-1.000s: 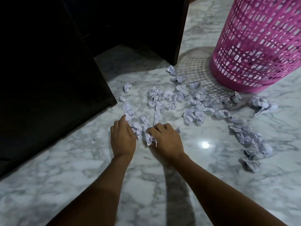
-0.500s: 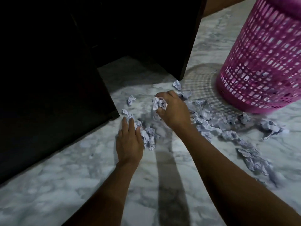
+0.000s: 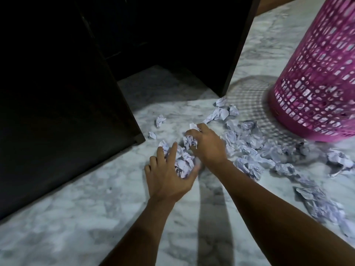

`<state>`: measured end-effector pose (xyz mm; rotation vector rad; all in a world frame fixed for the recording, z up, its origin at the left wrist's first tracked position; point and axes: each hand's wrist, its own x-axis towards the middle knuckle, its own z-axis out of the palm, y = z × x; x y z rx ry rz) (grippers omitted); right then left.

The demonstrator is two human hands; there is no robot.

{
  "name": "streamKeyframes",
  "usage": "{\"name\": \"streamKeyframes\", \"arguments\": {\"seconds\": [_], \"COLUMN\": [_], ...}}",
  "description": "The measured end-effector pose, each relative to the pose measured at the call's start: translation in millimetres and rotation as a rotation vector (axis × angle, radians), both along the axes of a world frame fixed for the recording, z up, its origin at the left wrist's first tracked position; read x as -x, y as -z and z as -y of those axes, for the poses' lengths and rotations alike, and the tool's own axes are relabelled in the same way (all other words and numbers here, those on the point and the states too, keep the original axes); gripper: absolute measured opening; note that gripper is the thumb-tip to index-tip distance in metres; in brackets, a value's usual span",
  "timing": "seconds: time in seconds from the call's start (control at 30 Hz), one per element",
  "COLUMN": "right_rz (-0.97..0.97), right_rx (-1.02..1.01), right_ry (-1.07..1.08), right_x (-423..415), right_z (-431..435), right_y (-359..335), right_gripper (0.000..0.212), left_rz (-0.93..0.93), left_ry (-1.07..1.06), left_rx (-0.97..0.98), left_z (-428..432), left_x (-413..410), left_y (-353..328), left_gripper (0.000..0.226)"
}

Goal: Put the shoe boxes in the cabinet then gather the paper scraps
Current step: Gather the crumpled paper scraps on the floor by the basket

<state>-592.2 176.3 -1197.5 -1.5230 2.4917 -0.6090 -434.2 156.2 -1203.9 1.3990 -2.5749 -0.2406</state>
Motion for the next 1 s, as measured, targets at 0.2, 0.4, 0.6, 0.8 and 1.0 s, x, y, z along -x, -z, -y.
{"name": "streamKeyframes", "arguments": {"seconds": [0.2,0.4,0.6,0.8,1.0], "right_rz": [0.347,0.346,-0.015,-0.004,0.029], "right_rx": [0.220,0.285,-0.027,0.105,0.264], "right_ry": [0.131,0.178,0.176,0.105,0.075], "right_x": [10.6,20.1,19.6,7.7,-1.7], "right_z": [-5.6,-14.0,-32.1,-39.9,-44.0], "right_y": [-9.5,-31.7,-15.7,2.4,11.4], "right_gripper": [0.039,0.039,0.038,0.038,0.027], "left_rz": [-0.083,-0.304,-0.257,-0.246,-0.314], "left_ry": [0.007,0.086,0.078,0.151,0.270], "left_rx": [0.058,0.077,0.008,0.003,-0.067], "left_z": [-0.9,5.1,4.6,4.6,5.4], "left_x": [10.9,22.4,26.5,33.1,35.2], "left_y": [6.6,15.1,19.8,18.3,11.5], "left_gripper": [0.071,0.032,0.032,0.027,0.018]}}
